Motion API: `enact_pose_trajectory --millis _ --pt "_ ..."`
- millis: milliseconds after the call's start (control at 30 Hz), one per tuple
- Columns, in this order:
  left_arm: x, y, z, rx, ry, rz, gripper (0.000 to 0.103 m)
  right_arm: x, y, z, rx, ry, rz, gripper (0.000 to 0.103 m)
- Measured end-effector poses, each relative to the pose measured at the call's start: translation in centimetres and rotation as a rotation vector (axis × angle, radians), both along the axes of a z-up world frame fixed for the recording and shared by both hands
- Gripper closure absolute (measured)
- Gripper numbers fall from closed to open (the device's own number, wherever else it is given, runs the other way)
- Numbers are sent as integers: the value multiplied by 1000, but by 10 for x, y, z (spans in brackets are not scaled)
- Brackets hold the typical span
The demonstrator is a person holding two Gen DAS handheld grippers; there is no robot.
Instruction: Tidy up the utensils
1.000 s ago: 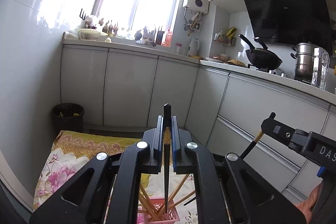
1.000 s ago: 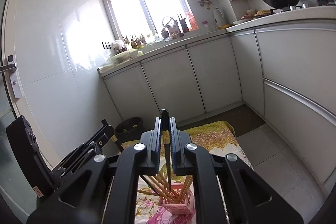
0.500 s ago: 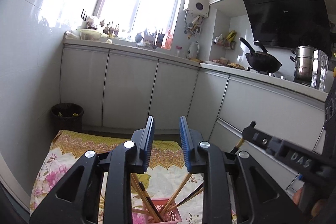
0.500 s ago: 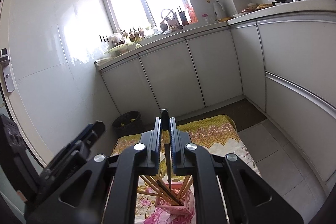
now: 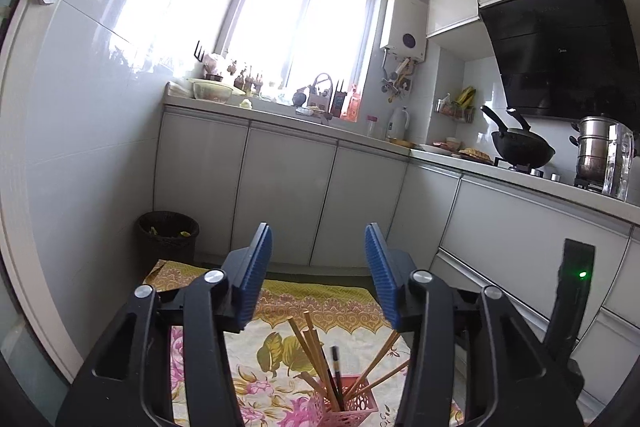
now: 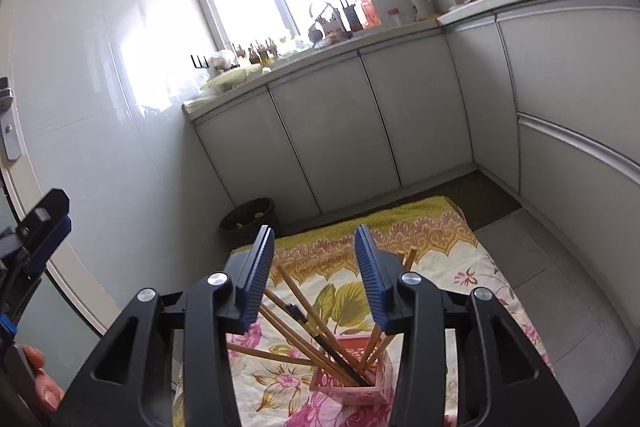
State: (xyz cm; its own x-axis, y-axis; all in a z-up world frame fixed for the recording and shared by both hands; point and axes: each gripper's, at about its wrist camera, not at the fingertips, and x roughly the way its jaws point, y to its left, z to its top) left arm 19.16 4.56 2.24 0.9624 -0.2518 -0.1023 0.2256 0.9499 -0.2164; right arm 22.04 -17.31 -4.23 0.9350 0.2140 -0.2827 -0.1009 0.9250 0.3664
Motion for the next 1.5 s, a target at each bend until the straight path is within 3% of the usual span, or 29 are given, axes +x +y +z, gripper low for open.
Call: enact_pose_trajectory --millis 67,133,200,267,467,633,700,800,1000,1500 --pt "-11 5 8 -17 -13 8 45 -22 2 20 -6 -63 -14 24" --pt "-24 5 17 -15 -30 17 38 -49 3 40 -13 -137 -54 19" --pt "-41 4 25 -19 -57 43 19 -75 5 56 -38 -189 -87 14" --pt "-62 4 33 -31 -95 77 8 -101 7 69 -61 -228 -134 8" --pt "-109 -8 51 14 -112 145 7 -161 0 88 -132 -241 -322 7" --pt "-144 -14 48 33 -60 203 7 -196 -15 82 -90 -182 -399 7" --pt "-155 -19 44 58 -25 203 7 -207 -22 78 -57 -143 -391 7" --pt "-170 -27 39 93 9 193 7 -210 -21 73 -106 -58 -377 7" --pt "-179 -37 33 134 62 152 7 -225 -28 58 -94 0 -340 7" --pt "-181 -41 29 165 90 147 7 -238 -25 58 -80 -1 -312 7"
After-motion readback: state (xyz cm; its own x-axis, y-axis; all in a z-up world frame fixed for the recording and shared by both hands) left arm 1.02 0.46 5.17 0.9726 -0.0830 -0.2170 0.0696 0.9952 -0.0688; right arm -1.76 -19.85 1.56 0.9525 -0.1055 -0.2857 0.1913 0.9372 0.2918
